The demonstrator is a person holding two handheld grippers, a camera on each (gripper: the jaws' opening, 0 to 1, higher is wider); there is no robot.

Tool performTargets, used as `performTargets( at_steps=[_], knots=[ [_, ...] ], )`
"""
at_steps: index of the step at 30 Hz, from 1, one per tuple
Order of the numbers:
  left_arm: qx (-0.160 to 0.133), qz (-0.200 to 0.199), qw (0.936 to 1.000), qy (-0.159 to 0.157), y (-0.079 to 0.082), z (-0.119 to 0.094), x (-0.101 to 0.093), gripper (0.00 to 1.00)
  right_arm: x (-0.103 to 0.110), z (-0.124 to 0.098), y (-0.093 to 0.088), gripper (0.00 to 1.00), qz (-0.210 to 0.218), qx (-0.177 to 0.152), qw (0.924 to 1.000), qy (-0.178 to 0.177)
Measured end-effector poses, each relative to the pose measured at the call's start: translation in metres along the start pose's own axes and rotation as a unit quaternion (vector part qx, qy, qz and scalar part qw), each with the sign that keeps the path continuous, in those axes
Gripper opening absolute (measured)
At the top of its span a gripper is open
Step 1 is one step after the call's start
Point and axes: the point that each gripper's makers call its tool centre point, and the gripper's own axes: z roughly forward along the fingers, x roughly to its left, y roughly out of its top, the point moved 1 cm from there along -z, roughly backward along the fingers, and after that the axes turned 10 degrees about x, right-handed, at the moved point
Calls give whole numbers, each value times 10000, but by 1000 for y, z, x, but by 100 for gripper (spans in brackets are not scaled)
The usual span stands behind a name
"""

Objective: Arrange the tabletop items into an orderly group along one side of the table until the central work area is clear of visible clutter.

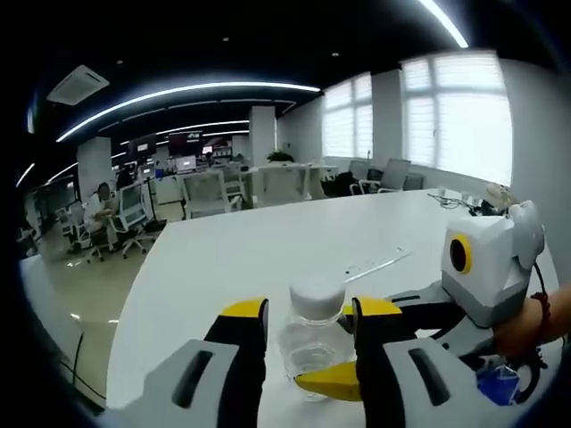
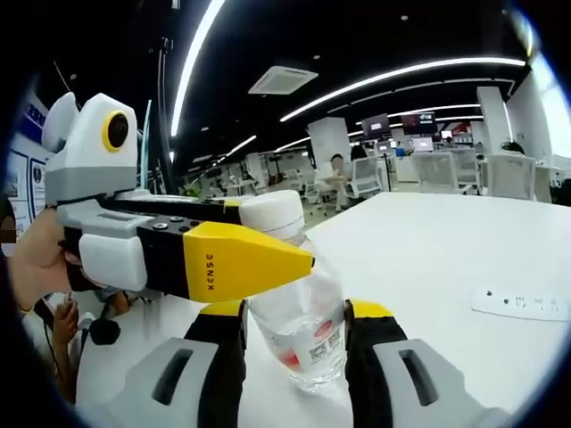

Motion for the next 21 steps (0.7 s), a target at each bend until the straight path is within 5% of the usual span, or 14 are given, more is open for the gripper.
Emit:
performTargets(
  at_steps=[12,16,19,21],
  knots=[
    [-189,135,9995,197,16,-11,5,57,8,-19,11,64,113,-178,9997,82],
    [-186,164,9995,216,18,-20,3,63,6,-31,8,75,164,-33,9999,-8],
    [-110,221,9995,187,15,-25,-1,68,4,-42,-7,82,329,510,9981,-63],
    [-162,216,9996,106,15,-28,-6,77,2,-54,-4,87,223,368,9989,-192]
  ],
)
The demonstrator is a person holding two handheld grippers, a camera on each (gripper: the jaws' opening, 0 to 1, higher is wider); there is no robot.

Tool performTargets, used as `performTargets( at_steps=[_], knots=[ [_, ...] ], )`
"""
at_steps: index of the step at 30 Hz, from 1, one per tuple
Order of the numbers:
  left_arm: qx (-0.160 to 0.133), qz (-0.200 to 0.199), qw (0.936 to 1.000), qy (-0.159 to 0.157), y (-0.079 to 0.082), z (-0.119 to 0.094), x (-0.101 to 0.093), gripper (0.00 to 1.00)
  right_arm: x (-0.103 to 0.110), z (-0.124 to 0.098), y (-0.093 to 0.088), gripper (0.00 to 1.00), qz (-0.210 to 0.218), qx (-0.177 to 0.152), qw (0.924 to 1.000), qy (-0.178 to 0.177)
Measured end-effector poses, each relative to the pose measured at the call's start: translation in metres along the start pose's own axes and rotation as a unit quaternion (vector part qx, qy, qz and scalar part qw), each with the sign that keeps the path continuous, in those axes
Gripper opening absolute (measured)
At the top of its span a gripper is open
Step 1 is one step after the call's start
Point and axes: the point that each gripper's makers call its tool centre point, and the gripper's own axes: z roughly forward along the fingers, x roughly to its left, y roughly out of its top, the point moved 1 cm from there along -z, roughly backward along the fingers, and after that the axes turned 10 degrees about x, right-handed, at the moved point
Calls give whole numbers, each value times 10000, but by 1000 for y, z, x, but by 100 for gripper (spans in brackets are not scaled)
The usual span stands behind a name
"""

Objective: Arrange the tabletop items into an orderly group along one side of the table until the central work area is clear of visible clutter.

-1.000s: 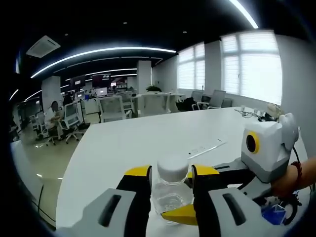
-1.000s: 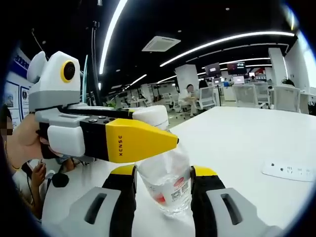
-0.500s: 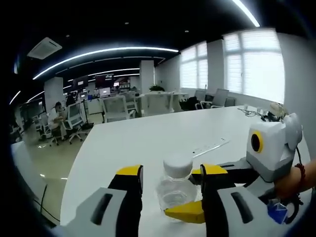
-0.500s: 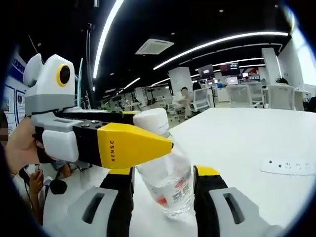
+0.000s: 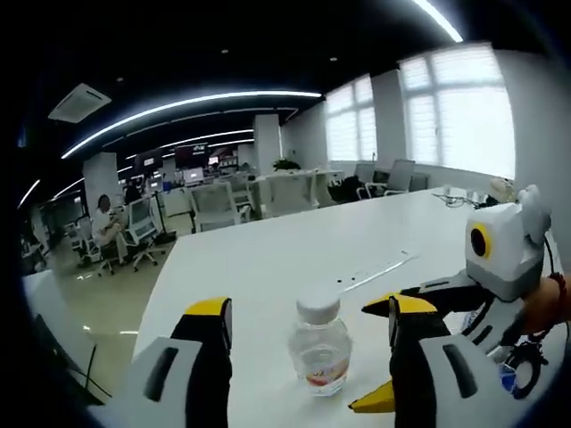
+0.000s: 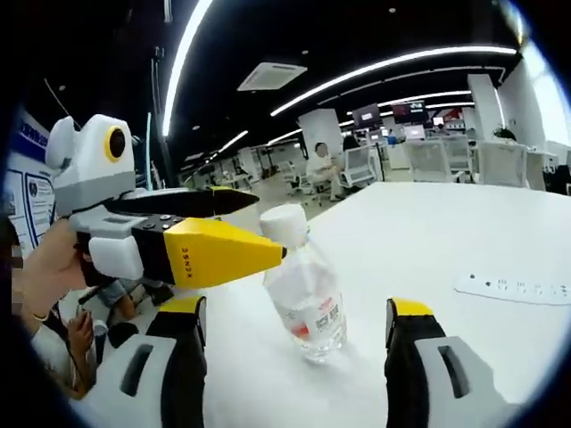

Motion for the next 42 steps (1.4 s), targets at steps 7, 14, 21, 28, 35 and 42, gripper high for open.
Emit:
performTargets(
  at_steps=[7,14,21,28,35,42],
  knots=[
    [23,69,9999,-149,-4,-15,-21,91,4,-37,-6,89,-116,-90,9998,-129],
    [-3,28,9995,-330,-3,-30,-39,97,7,-73,-10,89,15,-268,9992,-309],
    [4,267,9983,-526,1,-49,-59,97,5,-107,-31,86,130,-292,9974,-646],
    [210,650,9968,-414,-13,-63,-74,97,-2,-133,-58,81,340,-247,9936,-1053],
    [283,573,9967,-504,-28,-76,-91,96,-5,-157,-80,77,462,-153,9905,-1287],
    [333,512,9964,-587,-37,-86,-106,95,-4,-177,-96,70,470,-96,9868,-1547]
  ],
)
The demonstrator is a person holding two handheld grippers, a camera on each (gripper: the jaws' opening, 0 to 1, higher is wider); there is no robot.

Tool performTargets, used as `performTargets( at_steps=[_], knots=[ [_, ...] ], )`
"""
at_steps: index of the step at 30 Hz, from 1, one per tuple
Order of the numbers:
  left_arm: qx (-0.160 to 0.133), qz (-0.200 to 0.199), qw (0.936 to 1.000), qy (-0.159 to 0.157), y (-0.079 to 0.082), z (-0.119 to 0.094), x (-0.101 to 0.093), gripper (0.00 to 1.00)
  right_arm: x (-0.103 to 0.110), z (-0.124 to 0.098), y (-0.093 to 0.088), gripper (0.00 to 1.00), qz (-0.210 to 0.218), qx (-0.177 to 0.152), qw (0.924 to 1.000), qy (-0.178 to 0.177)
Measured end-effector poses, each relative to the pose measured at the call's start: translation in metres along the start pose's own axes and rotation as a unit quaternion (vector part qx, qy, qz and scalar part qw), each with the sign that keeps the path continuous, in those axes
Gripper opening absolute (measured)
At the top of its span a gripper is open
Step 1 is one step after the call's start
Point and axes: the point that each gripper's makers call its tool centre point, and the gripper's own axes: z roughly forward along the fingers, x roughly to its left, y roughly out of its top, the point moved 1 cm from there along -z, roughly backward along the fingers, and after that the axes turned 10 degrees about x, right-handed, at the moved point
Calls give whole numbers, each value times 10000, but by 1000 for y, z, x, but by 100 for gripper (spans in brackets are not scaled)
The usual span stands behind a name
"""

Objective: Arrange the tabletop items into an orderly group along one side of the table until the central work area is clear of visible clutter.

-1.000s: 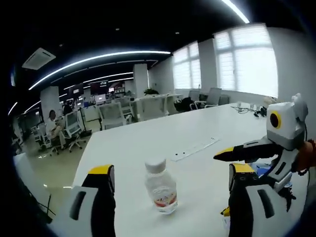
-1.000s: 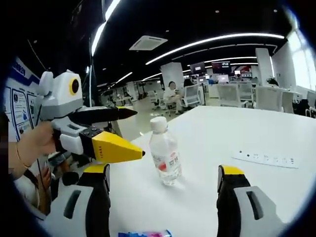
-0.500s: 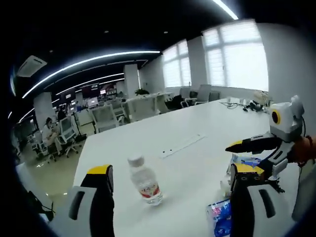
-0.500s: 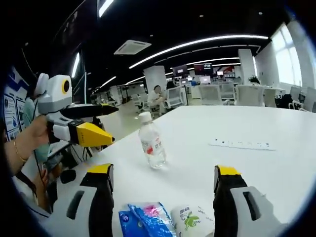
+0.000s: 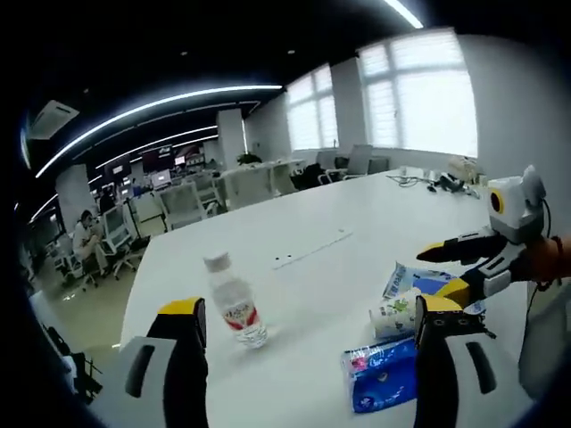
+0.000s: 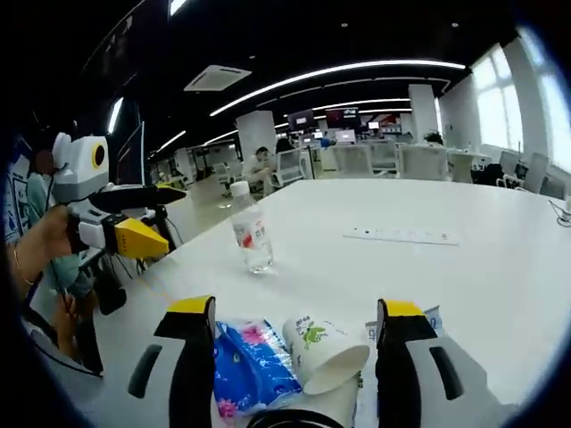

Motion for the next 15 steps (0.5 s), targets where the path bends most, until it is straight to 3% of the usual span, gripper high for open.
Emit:
performTargets(
  at_steps=[5,9,15],
  knots=[
    [-9,-61,10000,-45,-2,-4,-8,93,-1,-4,-11,64,180,95,9998,-2],
    [-2,-70,10000,-41,-4,-6,-12,92,2,-2,-26,60,828,235,9961,181],
    [46,-153,9997,-206,-11,-9,-22,88,-8,5,-42,53,821,438,9956,-51]
  ],
)
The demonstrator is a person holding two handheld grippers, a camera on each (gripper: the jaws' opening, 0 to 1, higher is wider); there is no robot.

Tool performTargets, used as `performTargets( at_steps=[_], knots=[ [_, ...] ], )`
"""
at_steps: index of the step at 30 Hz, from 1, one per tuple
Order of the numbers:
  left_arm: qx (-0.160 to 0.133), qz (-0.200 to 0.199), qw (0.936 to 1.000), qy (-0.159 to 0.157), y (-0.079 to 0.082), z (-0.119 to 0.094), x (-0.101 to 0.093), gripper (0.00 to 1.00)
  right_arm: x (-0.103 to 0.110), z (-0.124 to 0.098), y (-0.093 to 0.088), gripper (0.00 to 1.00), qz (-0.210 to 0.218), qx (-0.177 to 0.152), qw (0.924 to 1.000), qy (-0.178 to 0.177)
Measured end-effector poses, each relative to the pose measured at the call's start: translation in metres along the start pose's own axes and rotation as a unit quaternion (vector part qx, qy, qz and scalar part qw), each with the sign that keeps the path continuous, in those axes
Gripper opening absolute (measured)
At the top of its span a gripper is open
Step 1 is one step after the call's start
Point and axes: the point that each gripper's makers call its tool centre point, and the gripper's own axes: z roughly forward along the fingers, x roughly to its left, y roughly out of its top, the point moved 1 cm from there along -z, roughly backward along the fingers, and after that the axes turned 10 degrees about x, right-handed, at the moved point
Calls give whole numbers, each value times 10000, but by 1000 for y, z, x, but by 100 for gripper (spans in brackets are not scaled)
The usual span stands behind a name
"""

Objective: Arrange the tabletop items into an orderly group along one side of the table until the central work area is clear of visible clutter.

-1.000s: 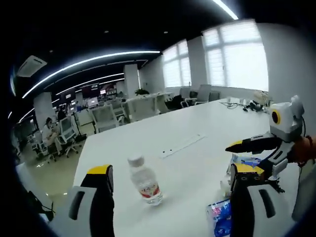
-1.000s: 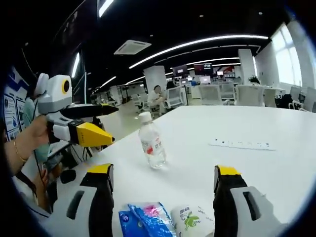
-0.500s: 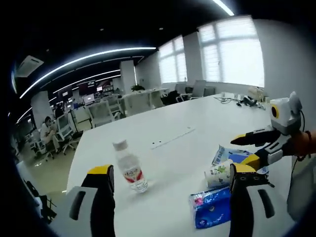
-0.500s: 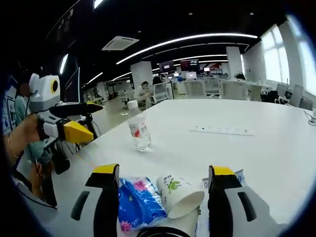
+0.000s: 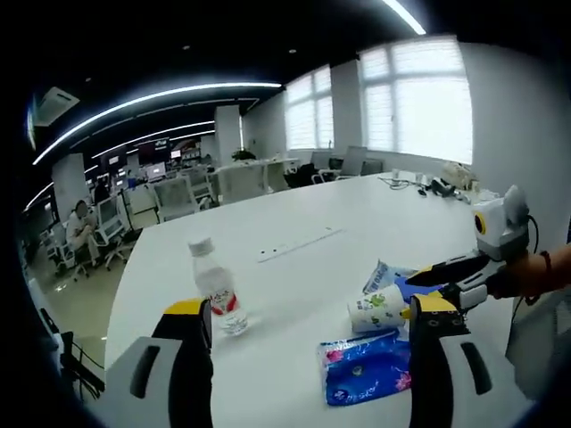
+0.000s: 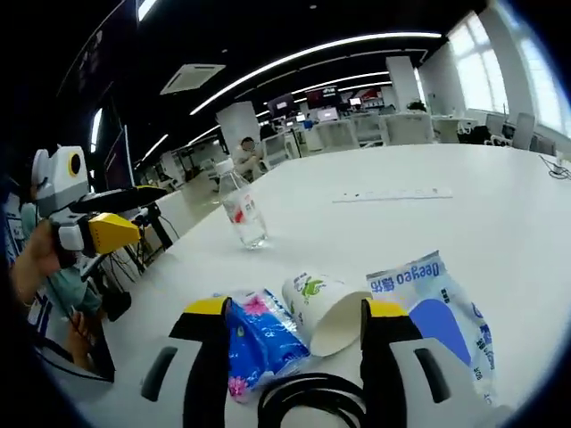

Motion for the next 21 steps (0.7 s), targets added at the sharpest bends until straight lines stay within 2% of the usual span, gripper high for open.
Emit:
performTargets(
  at_steps=[2,11,15,21],
  knots=[
    [19,7,10000,-7,-2,-1,-2,87,-7,4,-6,46,58,115,9998,-142],
    [64,116,9999,-53,-5,-3,-11,83,-8,13,-15,22,336,303,9990,-16],
    [105,98,9998,-114,-8,-3,-16,81,-7,16,-17,18,559,293,9980,-10],
    [111,79,9998,-174,-11,-2,-19,80,-6,16,-14,8,591,232,9980,-30]
  ],
)
